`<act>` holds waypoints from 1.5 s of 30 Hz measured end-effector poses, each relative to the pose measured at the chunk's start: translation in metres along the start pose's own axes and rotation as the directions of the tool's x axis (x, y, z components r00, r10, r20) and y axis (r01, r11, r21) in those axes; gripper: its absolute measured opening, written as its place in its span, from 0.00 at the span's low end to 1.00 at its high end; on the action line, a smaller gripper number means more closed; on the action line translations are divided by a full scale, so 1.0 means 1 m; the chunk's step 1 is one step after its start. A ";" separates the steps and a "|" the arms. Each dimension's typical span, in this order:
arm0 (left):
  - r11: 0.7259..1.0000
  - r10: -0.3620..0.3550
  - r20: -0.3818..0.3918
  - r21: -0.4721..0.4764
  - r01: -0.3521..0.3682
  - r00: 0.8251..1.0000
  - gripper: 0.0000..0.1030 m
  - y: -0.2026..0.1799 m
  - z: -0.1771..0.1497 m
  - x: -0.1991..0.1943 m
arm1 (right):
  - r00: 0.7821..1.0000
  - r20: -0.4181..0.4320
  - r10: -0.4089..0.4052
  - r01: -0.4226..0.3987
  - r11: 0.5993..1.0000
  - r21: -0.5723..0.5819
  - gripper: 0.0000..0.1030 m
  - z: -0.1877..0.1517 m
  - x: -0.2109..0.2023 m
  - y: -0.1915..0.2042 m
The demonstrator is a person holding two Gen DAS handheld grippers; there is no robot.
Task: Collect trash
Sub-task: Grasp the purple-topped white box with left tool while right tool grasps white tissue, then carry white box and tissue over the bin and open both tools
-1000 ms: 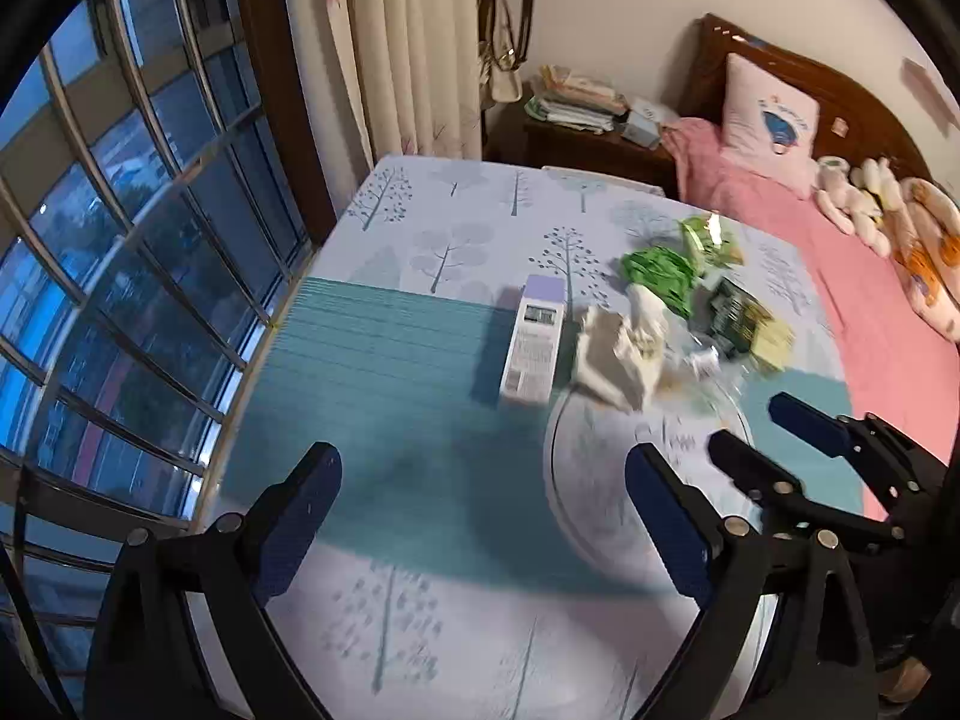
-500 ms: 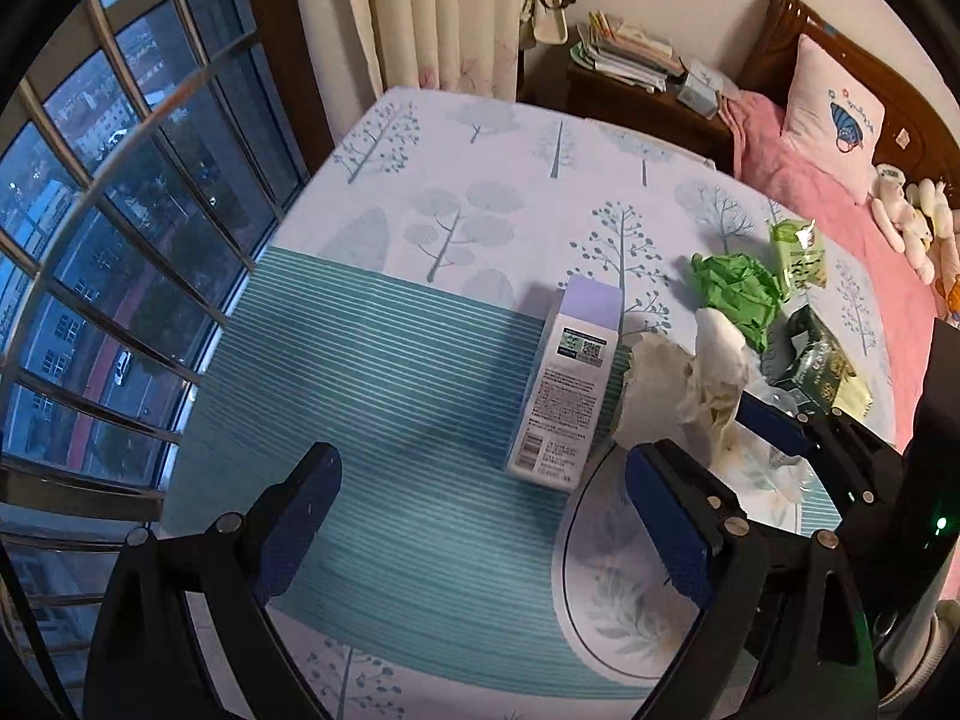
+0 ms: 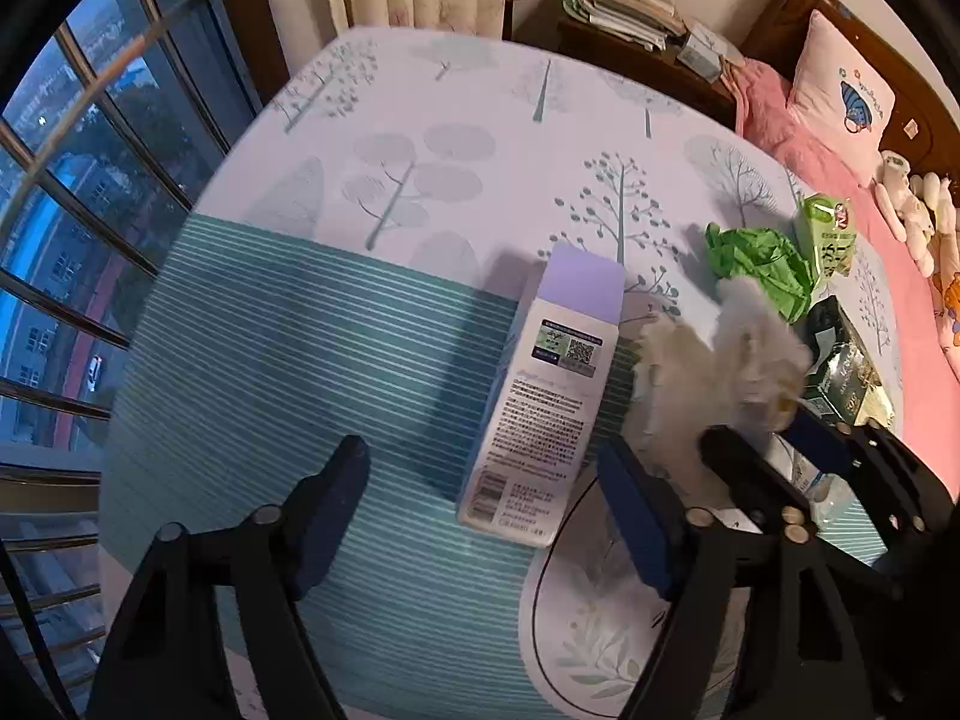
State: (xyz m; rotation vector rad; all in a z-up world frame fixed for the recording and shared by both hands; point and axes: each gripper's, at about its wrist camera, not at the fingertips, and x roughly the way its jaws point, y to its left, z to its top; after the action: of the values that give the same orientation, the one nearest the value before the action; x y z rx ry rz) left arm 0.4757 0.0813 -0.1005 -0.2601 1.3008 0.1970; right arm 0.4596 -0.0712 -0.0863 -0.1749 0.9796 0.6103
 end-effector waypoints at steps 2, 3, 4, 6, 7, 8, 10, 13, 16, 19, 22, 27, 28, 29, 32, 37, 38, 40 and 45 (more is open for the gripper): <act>1.000 -0.003 -0.013 0.000 0.003 1.000 0.72 -0.002 0.002 0.007 | 1.000 0.011 -0.002 0.002 1.000 0.008 0.36 0.001 -0.004 -0.002; 1.000 -0.001 -0.018 0.000 0.001 1.000 0.72 -0.003 0.003 0.010 | 1.000 0.017 -0.004 0.004 1.000 0.007 0.36 0.002 -0.006 -0.002; 1.000 -0.001 -0.025 0.000 0.001 1.000 0.72 -0.005 0.005 0.014 | 1.000 0.024 -0.009 0.009 1.000 0.000 0.36 0.002 -0.009 -0.001; 1.000 -0.002 -0.037 0.000 0.002 0.999 0.66 -0.007 0.006 0.021 | 0.999 0.031 -0.012 0.012 1.000 -0.014 0.36 0.001 -0.011 0.001; 1.000 -0.003 -0.049 0.001 0.003 0.999 0.57 -0.009 0.007 0.025 | 0.999 0.035 -0.013 0.014 1.000 -0.023 0.36 0.001 -0.013 0.002; 1.000 -0.006 -0.065 -0.001 0.006 0.998 0.52 -0.010 0.008 0.029 | 0.999 0.037 -0.014 0.015 1.000 -0.026 0.36 0.001 -0.014 0.003; 1.000 0.009 -0.056 0.013 -0.008 0.998 0.39 -0.014 0.008 0.030 | 0.999 0.040 -0.013 0.014 1.000 -0.026 0.36 0.000 -0.016 0.004; 0.999 0.023 -0.039 0.027 -0.022 0.999 0.34 -0.016 0.006 0.026 | 0.999 0.045 -0.019 0.020 1.000 -0.023 0.36 -0.002 -0.022 0.006; 0.999 0.028 0.011 0.038 -0.028 1.000 0.33 -0.015 -0.001 0.011 | 0.998 0.058 -0.023 0.024 1.000 -0.020 0.35 -0.004 -0.030 0.010; 0.999 0.023 0.040 0.032 -0.024 0.999 0.33 -0.009 -0.011 -0.008 | 0.997 0.077 -0.028 0.030 0.999 -0.018 0.35 -0.006 -0.042 0.016; 1.000 -0.003 0.070 0.022 0.001 0.998 0.33 -0.001 -0.025 -0.032 | 0.995 0.098 -0.035 0.036 0.999 -0.008 0.35 -0.011 -0.057 0.025; 0.998 -0.046 0.123 0.048 0.041 0.991 0.33 0.017 -0.067 -0.084 | 0.989 0.135 -0.054 0.053 0.999 0.011 0.35 -0.027 -0.092 0.051; 0.997 -0.055 0.129 0.053 0.048 0.990 0.33 0.023 -0.074 -0.092 | 0.988 0.143 -0.061 0.058 0.998 0.020 0.35 -0.034 -0.103 0.059; 0.997 -0.063 0.134 0.059 0.055 0.989 0.33 0.028 -0.084 -0.102 | 0.987 0.149 -0.065 0.062 0.998 0.028 0.35 -0.038 -0.110 0.065; 0.993 -0.094 0.147 0.087 0.082 0.985 0.33 0.045 -0.115 -0.131 | 0.982 0.168 -0.086 0.077 0.995 0.057 0.35 -0.059 -0.140 0.088; 0.982 -0.129 0.182 0.162 0.099 0.975 0.33 0.077 -0.177 -0.183 | 0.972 0.202 -0.121 0.099 0.988 0.116 0.35 -0.098 -0.185 0.137; 0.979 -0.138 0.192 0.176 0.104 0.972 0.33 0.084 -0.190 -0.193 | 0.971 0.205 -0.125 0.098 0.986 0.136 0.35 -0.109 -0.195 0.150; 0.973 -0.159 0.204 0.201 0.117 0.966 0.33 0.098 -0.213 -0.210 | 0.970 0.208 -0.129 0.094 0.981 0.170 0.35 -0.127 -0.210 0.173; 0.955 -0.190 0.208 0.265 0.132 0.959 0.33 0.126 -0.266 -0.229 | 0.965 0.219 -0.142 0.097 0.974 0.203 0.35 -0.169 -0.234 0.224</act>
State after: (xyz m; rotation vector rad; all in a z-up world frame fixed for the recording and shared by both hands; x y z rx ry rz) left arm 0.1356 0.1223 0.0463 -0.1232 1.0529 -0.0757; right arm 0.1174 -0.0503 0.0393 0.0085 0.7889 0.4114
